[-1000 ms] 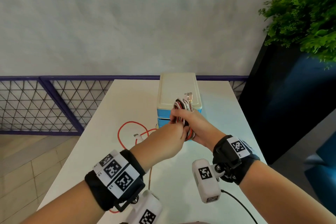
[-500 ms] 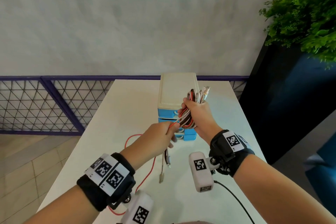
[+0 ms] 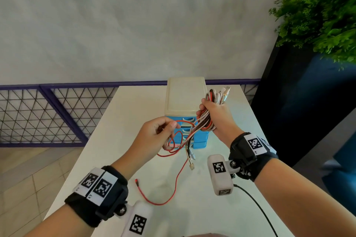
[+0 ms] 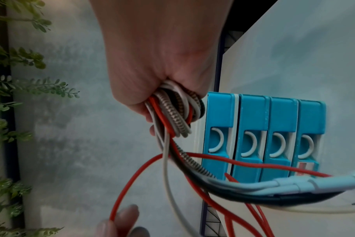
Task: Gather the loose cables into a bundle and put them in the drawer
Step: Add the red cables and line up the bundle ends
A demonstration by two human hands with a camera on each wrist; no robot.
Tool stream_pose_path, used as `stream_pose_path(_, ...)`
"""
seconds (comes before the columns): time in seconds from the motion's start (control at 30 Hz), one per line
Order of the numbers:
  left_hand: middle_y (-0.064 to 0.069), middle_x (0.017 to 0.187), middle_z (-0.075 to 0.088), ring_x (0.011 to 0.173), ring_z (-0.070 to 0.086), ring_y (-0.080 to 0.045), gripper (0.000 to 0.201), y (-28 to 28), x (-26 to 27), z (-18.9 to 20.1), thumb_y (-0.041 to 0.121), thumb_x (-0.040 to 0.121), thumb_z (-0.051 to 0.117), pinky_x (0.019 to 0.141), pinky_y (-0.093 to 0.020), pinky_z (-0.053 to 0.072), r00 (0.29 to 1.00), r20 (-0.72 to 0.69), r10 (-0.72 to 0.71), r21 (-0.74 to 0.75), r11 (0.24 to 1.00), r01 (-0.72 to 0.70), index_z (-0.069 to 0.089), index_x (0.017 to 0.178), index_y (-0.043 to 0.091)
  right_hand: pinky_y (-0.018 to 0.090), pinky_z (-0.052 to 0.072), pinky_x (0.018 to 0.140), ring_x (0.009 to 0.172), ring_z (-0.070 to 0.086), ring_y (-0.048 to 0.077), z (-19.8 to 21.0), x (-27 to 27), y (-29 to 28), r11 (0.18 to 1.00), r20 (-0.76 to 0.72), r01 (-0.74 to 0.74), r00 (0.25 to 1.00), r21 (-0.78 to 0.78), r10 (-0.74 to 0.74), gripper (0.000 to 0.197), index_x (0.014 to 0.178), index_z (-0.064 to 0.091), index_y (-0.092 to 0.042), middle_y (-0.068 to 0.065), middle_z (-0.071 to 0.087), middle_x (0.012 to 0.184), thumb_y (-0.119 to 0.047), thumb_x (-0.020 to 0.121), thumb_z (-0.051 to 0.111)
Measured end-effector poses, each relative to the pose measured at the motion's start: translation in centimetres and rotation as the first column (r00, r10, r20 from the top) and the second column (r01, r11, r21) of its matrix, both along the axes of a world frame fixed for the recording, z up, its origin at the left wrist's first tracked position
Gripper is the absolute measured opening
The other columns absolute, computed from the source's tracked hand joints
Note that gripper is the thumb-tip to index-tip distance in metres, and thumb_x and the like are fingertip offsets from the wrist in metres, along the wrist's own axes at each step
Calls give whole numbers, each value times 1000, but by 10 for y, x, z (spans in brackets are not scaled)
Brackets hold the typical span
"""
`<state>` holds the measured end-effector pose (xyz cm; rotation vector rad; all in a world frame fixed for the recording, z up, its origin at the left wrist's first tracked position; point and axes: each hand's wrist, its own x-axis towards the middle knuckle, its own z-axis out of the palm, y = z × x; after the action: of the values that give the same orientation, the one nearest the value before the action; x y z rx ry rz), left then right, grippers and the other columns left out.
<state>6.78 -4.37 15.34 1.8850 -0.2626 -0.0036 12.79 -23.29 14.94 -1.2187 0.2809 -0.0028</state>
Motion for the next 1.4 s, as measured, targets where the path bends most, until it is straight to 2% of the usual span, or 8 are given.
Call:
stream_pose_path(0.27, 23, 49, 52, 44, 42, 3, 21, 10, 12, 20, 16, 95, 51, 45, -6, 30, 965, 155, 210, 9, 977, -214, 68, 82, 13, 31, 53, 58, 57, 63, 15, -1, 1, -9, 997, 36, 21, 999, -69, -18, 13, 81, 55, -11, 4, 59, 68, -11, 94, 56)
stream_pose_path(0.73, -1, 56, 35, 51, 30, -19, 20, 112, 43, -12, 22, 91, 53, 54, -30, 26, 800, -31, 599, 79, 800, -595, 68, 77, 21, 35, 51, 56, 51, 60, 17, -30, 3, -56, 981, -85, 147, 984, -129, -158, 18, 75, 56, -12, 0, 62, 55, -13, 93, 54)
stream_pose_path(0.87, -5, 63, 56, 61, 52, -26, 19, 115, 47, -31, 18, 92, 51, 63, -36, 42, 881, -8, 472, 405, 808, -429, 69, 86, 18, 35, 49, 57, 52, 60, 18, -29, 1, -52, 989, -88, 123, 987, -87, -131, 18, 76, 55, -12, -1, 61, 52, -13, 93, 54)
stream_pose_path(1.0, -7, 122, 58, 108, 58, -27, 31, 80, 43, -39, 19, 92, 51, 94, -37, 46, 941, 205, 269, 671, 661, -335, 61, 122, 15, 35, 48, 57, 52, 59, 20, -22, 0, -34, 993, -68, 70, 995, -99, -77, 19, 74, 55, -11, 0, 61, 51, -12, 93, 55)
stream_pose_path(1.07, -5, 120, 58, 110, 57, -23, 31, 47, 38, -32, 21, 90, 52, 95, -36, 45, 921, 388, 30, 594, 756, -275, 61, 120, 17, 33, 47, 54, 51, 58, 21, -18, -2, -21, 996, -52, 48, 997, -73, -52, 19, 74, 54, -11, 2, 59, 53, -11, 93, 56)
stream_pose_path(1.17, 0, 123, 60, 113, 54, -16, 33, 1, 31, -25, 26, 93, 54, 96, -32, 44, 904, 327, -275, 621, 784, 14, 55, 125, 20, 33, 48, 53, 51, 58, 19, -12, -5, -1, 999, -27, 3, 1000, -39, -4, 18, 75, 54, -10, 5, 55, 60, -7, 92, 57)
stream_pose_path(1.3, 2, 74, 65, 71, 62, -20, 20, -22, 26, -24, 37, 94, 52, 62, -35, 45, 961, 176, -214, 657, 753, 47, 56, 104, 20, 39, 51, 62, 50, 59, 17, -8, -7, 7, 995, -21, -17, 1000, -96, 15, 18, 74, 56, -11, 3, 57, 56, -10, 91, 58)
stream_pose_path(1.4, 4, 67, 63, 61, 57, -10, 14, -21, 25, -24, 28, 87, 63, 64, -35, 47, 985, 73, -154, 575, 814, 84, 54, 96, 22, 38, 52, 61, 52, 60, 18, -9, -6, 1, 995, -25, 12, 1000, -102, -15, 16, 76, 55, -11, 5, 57, 61, -10, 91, 58)
